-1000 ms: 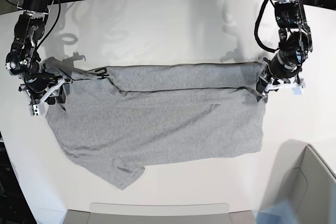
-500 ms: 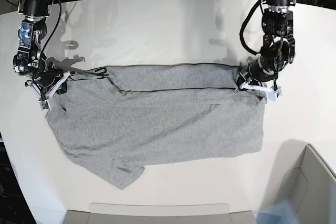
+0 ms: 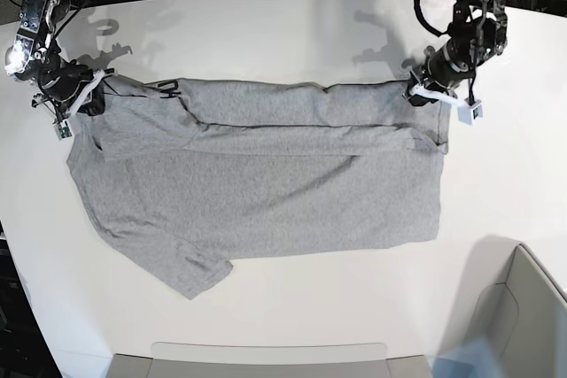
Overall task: Fold the T-shirt properly
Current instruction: 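Lay the folded edge down and open both grippers, then move both grippers to the shirt's side edges near the sleeves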
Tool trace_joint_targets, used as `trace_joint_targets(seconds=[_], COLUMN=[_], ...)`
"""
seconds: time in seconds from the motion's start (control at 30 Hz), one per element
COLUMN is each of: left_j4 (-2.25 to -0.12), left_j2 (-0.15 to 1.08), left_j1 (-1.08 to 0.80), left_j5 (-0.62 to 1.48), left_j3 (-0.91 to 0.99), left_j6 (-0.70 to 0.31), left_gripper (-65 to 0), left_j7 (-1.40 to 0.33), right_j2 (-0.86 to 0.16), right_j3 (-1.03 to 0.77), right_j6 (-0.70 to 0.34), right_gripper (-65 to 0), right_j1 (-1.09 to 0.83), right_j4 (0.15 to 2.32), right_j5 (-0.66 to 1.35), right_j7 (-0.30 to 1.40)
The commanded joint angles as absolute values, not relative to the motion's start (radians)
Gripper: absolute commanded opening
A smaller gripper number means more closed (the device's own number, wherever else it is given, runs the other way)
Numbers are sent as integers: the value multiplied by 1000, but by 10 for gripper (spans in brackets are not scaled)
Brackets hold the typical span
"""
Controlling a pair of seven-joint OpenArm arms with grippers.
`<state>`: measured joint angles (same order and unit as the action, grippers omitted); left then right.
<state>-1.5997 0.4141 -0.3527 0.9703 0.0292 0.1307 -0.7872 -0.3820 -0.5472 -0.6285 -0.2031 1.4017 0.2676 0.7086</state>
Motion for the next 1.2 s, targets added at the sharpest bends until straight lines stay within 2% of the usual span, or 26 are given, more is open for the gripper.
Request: trace_joint_targets(seconds=[0.0,0.17,0.4,0.67,0.93,1.17], left_j4=[-1601,-1679,-1836,-1991,-2005,-1774], left_j2=[423,426,426,423,424,423], left_j1=[-390,-532,-713,-734,-467,-108], left_j5=[929,928,928,931,928,926], left_j3=[30,107,179,237,203,45], left_j6=[166,163,162,162,162,163], left_gripper=[-650,-650,-650,-650,-650,-650], left_j7=[-846,-843,-835,-835,-849,-969], right_j2=[-392,-389,-386,-302,-300,-344], right_j3=[-558,-567,-567,-694,-697,-512], right_j6=[-654,-661,-662,-662,-662,-654], right_gripper=[-633,-633,-634,-633,-633,-632], right_j1=[-228,-302,-395,-312,-139,41], right_j4=[1417,1474,1566,1672,1698,1503], right_j5=[214,143,145,147,140,139], right_j7=[765,757,757,757,763,763])
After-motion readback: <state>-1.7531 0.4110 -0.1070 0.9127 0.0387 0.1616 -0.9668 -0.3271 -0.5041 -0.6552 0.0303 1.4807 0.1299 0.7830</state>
